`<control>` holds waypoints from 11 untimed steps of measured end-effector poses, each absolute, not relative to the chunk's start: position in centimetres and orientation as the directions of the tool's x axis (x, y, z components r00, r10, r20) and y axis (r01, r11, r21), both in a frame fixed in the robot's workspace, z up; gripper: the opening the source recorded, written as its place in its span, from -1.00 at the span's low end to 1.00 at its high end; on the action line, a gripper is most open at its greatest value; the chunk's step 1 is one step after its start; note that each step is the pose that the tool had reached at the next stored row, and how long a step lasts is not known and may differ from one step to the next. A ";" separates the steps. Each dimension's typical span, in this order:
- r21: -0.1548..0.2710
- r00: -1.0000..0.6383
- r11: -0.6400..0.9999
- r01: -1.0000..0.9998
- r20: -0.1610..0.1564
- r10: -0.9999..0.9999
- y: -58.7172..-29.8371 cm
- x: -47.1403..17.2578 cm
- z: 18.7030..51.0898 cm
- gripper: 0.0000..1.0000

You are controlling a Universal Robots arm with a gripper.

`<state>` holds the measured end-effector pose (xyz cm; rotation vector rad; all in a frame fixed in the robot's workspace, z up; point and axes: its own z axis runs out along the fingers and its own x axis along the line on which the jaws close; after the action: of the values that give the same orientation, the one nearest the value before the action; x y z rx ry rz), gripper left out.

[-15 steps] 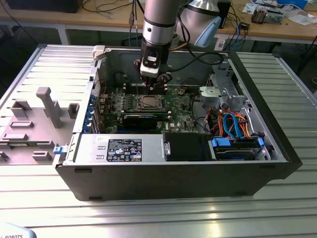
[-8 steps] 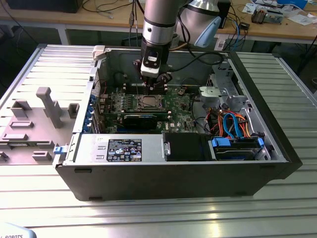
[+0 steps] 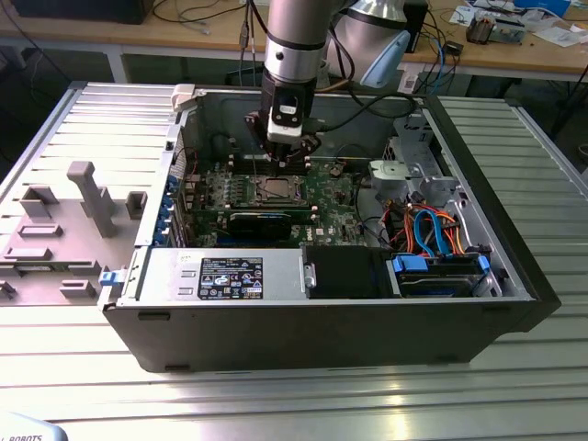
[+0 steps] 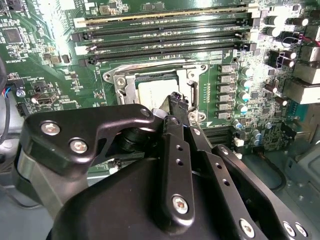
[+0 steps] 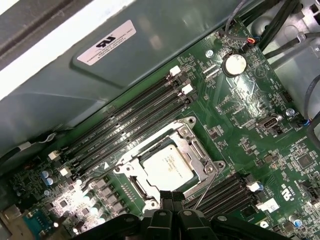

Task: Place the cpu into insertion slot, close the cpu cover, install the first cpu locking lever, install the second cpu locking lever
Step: 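Install the first cpu locking lever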

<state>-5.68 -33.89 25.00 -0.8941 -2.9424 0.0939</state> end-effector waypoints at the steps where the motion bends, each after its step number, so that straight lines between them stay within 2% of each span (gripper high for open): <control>1: -0.077 -0.830 0.830 0.552 0.044 0.556 -33.9 -5.7 25.0 -0.79; 11: -0.077 -0.843 0.844 0.531 0.044 0.535 -33.9 -5.7 25.0 -0.79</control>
<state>-5.68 -33.89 25.00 -0.8559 -2.9546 0.0952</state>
